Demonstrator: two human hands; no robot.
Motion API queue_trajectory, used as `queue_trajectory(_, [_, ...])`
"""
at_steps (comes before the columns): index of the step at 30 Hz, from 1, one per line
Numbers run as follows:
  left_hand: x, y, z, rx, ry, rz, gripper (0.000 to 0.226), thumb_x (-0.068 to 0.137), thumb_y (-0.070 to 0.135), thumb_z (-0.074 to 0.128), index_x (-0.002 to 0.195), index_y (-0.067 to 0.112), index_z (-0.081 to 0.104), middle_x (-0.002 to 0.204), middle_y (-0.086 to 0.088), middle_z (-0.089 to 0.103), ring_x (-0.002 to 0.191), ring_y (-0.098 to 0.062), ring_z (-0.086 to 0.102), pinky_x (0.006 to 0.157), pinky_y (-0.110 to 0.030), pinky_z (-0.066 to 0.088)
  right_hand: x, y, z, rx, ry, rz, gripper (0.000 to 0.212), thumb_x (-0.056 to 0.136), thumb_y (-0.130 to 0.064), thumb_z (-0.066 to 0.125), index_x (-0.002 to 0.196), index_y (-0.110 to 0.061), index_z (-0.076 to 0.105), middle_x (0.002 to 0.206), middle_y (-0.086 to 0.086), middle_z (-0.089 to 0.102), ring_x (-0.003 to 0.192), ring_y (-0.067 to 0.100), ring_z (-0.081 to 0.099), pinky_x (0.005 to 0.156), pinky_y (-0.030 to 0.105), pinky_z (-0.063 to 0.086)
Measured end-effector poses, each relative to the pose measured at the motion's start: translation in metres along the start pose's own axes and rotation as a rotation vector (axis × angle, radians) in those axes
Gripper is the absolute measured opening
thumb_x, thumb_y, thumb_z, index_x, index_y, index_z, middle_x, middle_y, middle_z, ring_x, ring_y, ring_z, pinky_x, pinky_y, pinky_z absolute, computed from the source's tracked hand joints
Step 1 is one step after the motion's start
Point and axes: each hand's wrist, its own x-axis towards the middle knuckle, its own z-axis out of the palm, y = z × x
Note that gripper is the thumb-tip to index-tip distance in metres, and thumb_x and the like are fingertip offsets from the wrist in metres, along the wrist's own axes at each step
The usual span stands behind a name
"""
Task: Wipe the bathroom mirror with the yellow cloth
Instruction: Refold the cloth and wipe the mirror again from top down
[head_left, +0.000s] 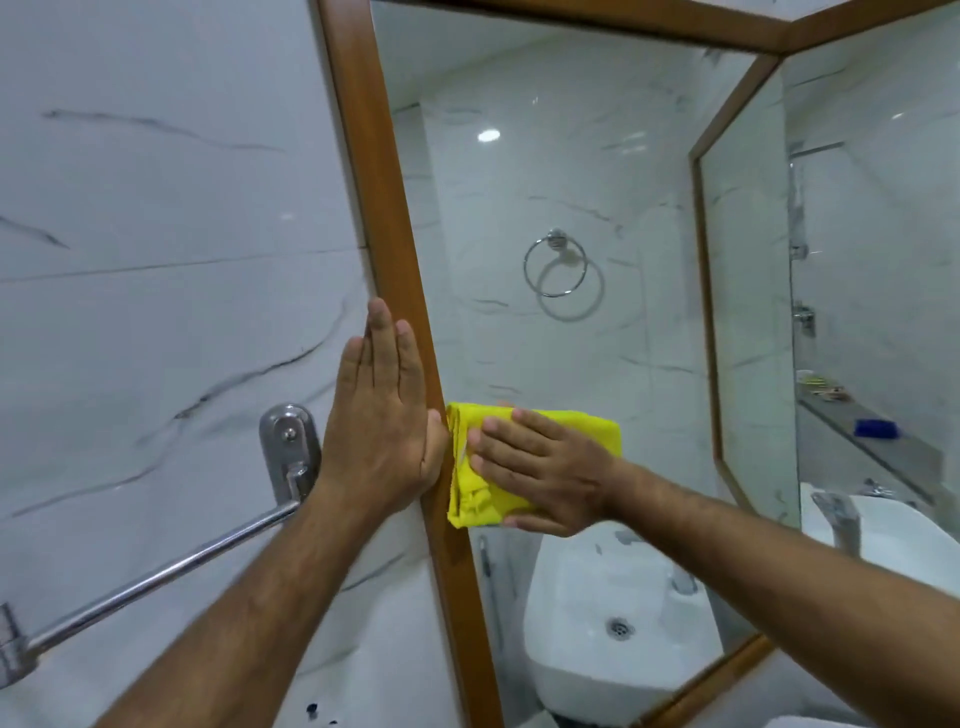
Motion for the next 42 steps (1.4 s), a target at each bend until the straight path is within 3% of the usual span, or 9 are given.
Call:
queue_trajectory(6, [-0.067,0.024,0.046,-0.062,0.133,0.026,0.084,0.08,0.026,0.047,0.146,-0.017,0.016,0.153,-0.038,0.002,0.147,-0.05,0.009,0.121,-0.057,0.011,-0.004,-0.021,0.011,-0.003,0.116,0.105,0.07,0.099,-0.044,0.037,0.156,-0.007,0.021,0.167,0.014,0.008,0.153,0.034,0.018,0.126,0.051,0.01])
queue_trajectory(9, [-0.144,0.059,0.092,-0.153,-0.033,-0.014,0.081,0.08,0.021,0.05,0.143,-0.019,0.019,0.149,-0.043,0.008,0.144,-0.054,0.014,0.12,-0.057,0.011,-0.053,-0.087,0.047,0.167,0.084,0.288,0.071,0.098,-0.047,0.037,0.156,-0.008,0.025,0.167,0.014,0.011,0.153,0.034,0.019,0.126,0.051,0.011])
queue_trajectory(15, [-0.234,0.096,0.126,-0.224,-0.183,-0.104,0.078,0.076,0.029,0.048,0.13,-0.024,0.025,0.135,-0.054,0.026,0.134,-0.06,0.018,0.117,-0.058,0.011,-0.117,-0.161,0.07,0.123,0.049,0.106,0.075,0.095,-0.058,0.043,0.155,-0.016,0.029,0.167,0.005,0.019,0.154,0.024,0.017,0.127,0.047,0.008])
queue_trajectory(22, [-0.283,0.118,0.148,-0.262,-0.224,-0.076,0.089,0.077,0.034,0.046,0.144,-0.011,0.007,0.144,-0.045,0.006,0.138,-0.055,0.008,0.121,-0.053,0.002,-0.215,-0.273,0.097,0.148,-0.281,-0.288,0.067,0.096,-0.048,0.04,0.154,-0.016,0.03,0.158,-0.01,0.037,0.151,0.018,0.017,0.128,0.044,-0.002])
queue_trajectory(24, [-0.287,0.118,0.146,-0.28,-0.223,-0.072,0.096,0.076,0.033,0.046,0.148,-0.01,-0.003,0.146,-0.043,0.0,0.141,-0.054,0.004,0.122,-0.053,0.0,-0.225,-0.286,0.093,0.192,-0.35,-0.275,0.056,0.097,-0.032,0.037,0.152,-0.021,0.036,0.156,-0.012,0.04,0.149,0.016,0.026,0.127,0.041,0.006])
queue_trajectory(30, [-0.29,0.117,0.125,-0.31,-0.316,-0.072,0.096,0.071,0.031,0.05,0.145,-0.015,0.008,0.154,-0.039,-0.006,0.147,-0.049,-0.005,0.122,-0.053,0.0,-0.231,-0.311,0.069,0.226,-0.29,-0.095,0.042,0.104,-0.022,0.048,0.146,-0.022,0.046,0.158,-0.006,0.04,0.146,0.015,0.037,0.119,0.041,0.034])
queue_trajectory(35, [-0.325,0.127,0.103,-0.446,-0.429,-0.119,0.092,0.073,0.024,0.045,0.149,-0.013,0.007,0.158,-0.036,0.001,0.147,-0.049,0.007,0.121,-0.055,0.009,-0.229,-0.317,0.041,0.306,-0.46,0.112,0.036,0.1,-0.02,0.054,0.136,-0.02,0.053,0.146,-0.001,0.054,0.136,0.022,0.05,0.091,0.046,0.054])
queue_trajectory(40, [-0.393,0.154,0.084,-0.453,-0.62,-0.202,0.092,0.066,0.026,0.048,0.144,-0.016,0.024,0.156,-0.035,0.018,0.145,-0.05,0.018,0.114,-0.058,0.021,-0.242,-0.312,0.001,0.407,-0.733,0.83,0.062,0.075,0.002,0.074,0.134,-0.012,0.06,0.141,0.012,0.06,0.12,0.041,0.062,0.067,0.046,0.06])
queue_trajectory(42, [-0.412,0.165,0.075,-0.43,-0.689,-0.194,0.09,0.065,0.027,0.051,0.141,-0.017,0.031,0.154,-0.034,0.024,0.143,-0.051,0.023,0.112,-0.055,0.023,-0.247,-0.303,-0.011,0.391,-0.854,1.051,0.062,0.08,0.003,0.067,0.14,-0.009,0.054,0.148,0.016,0.052,0.122,0.047,0.057,0.077,0.053,0.059])
